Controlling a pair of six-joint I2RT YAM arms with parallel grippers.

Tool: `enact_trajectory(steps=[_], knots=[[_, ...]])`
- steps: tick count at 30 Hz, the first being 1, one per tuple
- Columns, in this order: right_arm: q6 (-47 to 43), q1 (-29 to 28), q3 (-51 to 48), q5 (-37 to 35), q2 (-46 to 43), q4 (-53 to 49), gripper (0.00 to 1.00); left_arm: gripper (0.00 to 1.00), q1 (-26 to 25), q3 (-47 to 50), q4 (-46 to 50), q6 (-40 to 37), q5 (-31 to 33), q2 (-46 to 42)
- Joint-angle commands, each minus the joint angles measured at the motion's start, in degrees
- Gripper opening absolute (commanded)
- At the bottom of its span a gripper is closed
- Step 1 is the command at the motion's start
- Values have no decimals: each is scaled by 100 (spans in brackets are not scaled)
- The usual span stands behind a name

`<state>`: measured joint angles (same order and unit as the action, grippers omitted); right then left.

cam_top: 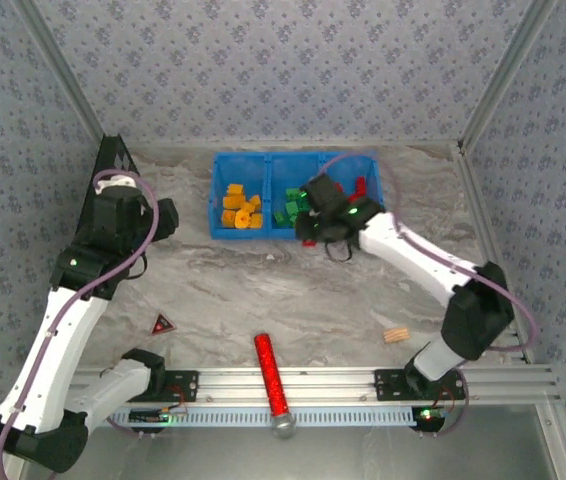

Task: Sort the legos into containers by color
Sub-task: Pick up the lego from the bottom-center of the table, then place the lego in the container.

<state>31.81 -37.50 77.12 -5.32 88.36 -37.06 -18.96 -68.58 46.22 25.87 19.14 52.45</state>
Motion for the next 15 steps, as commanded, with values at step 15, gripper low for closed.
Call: enact_trajectory(steps=[15], knots=[[-2094, 2148, 1585, -138, 1783, 428, 25, 78, 28, 1094, 394, 501, -421, -516]])
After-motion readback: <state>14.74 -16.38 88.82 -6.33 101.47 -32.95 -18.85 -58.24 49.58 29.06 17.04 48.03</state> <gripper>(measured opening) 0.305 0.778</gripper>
